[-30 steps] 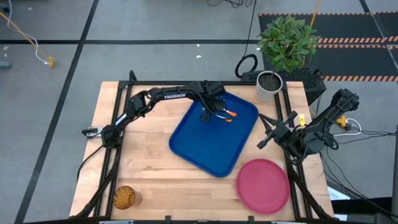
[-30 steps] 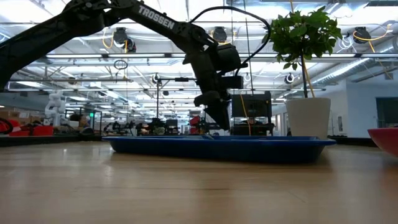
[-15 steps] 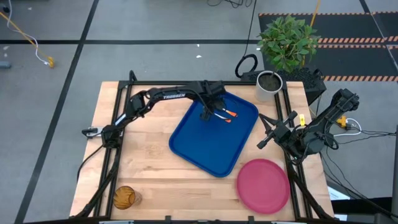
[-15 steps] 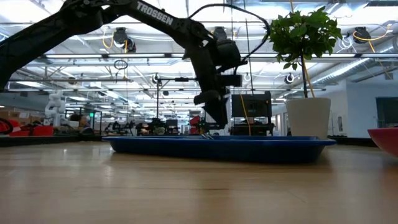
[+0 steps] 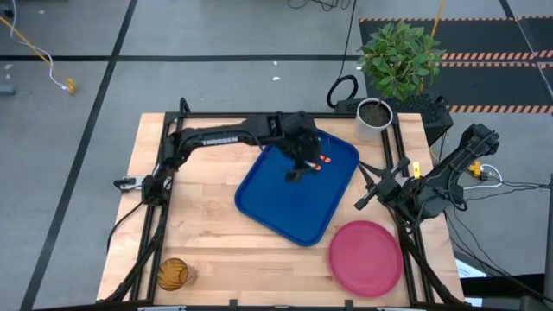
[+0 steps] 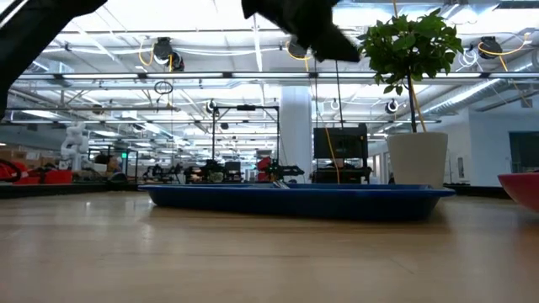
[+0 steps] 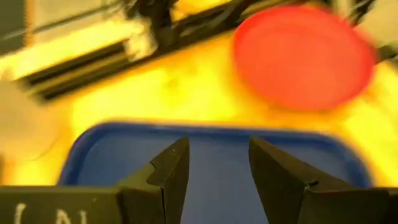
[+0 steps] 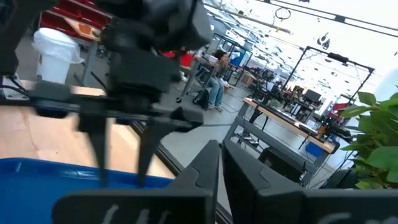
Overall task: Pick and place plate/cup/fork/spoon on tray
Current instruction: Put the pink plate on the blue tray at the bottom side of the spoon
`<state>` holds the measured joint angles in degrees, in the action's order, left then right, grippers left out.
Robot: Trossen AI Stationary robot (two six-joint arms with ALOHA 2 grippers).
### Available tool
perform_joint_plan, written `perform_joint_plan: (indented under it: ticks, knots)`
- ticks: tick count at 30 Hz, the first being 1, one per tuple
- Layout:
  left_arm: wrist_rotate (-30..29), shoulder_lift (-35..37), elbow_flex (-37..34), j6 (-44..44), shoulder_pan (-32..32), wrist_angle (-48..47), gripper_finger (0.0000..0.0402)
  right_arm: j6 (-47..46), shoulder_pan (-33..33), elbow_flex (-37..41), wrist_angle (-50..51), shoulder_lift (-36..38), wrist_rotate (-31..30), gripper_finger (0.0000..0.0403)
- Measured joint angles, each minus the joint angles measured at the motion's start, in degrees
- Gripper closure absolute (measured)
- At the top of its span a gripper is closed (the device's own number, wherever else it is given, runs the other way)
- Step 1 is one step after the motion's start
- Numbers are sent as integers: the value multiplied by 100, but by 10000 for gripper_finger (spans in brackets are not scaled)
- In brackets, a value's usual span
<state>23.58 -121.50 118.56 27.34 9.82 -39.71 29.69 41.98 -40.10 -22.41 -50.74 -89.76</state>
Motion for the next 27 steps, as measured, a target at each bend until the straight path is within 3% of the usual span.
perform_joint_plan:
  ticks: [6,9,13,18,27]
  knots:
    - [-158,-82,-335,-314,-527,503,234,-44,59,0,-82,2,-16,351]
    - [-765,-101,-776,-538,-698,1043,234,-26,134,0,-291,7,-17,332]
    - [-1145,-101,-1323,-1518,-736,1707,234,-40,196,0,-308,2,-22,313]
    - [-1415,-102,-1723,-2589,-990,1774,234,-245,191,0,-259,-6,-22,305]
    - [-2352,-62,-1746,-2754,-1877,2027,234,-110,192,0,-549,-96,-22,305]
